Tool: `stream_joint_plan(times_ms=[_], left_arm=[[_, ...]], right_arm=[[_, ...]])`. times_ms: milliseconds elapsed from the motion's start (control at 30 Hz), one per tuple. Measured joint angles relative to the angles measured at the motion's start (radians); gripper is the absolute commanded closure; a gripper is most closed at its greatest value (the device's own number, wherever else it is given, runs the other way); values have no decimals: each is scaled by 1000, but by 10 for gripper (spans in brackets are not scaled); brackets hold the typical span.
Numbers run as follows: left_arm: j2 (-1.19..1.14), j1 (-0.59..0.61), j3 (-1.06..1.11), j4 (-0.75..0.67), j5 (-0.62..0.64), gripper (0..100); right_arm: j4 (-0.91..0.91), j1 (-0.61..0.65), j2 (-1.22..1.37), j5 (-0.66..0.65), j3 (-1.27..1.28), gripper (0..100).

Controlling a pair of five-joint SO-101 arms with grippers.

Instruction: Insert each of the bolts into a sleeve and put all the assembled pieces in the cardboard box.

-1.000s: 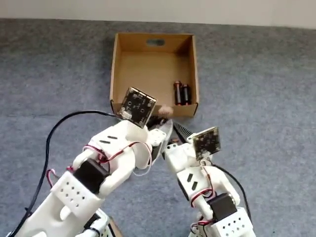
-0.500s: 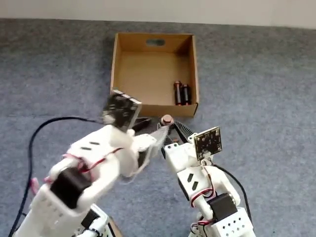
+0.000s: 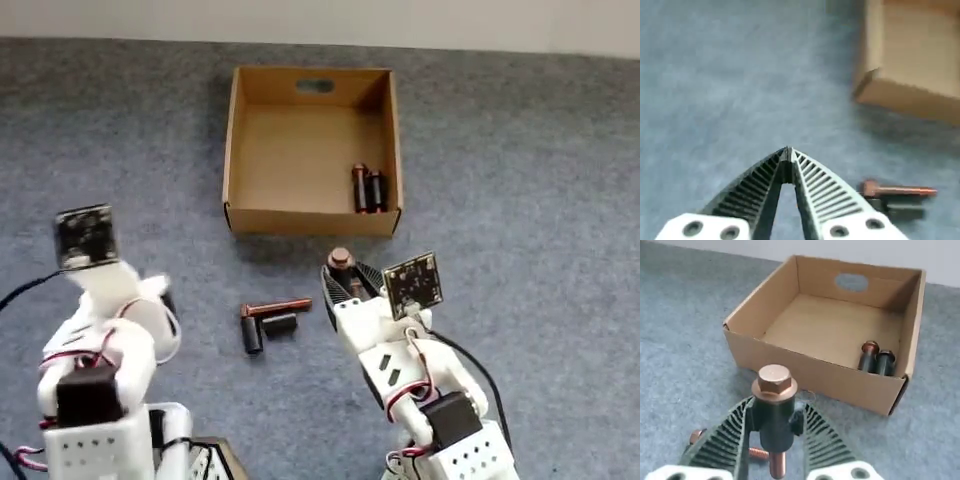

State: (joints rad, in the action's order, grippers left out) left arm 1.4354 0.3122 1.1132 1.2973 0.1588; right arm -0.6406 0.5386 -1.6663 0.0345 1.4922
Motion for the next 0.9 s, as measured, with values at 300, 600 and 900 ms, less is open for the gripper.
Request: stream_joint_plan(times_ms=[300, 600, 900], left_arm=[[313, 166, 218, -37, -236, 987], [367, 153, 491, -153, -267, 986], [367, -14, 566, -167, -325, 987]], right_arm=[[-222, 0, 5, -175, -296, 989], [-350, 0, 72, -183, -744, 989], [-353, 0, 582, -137, -994, 989]])
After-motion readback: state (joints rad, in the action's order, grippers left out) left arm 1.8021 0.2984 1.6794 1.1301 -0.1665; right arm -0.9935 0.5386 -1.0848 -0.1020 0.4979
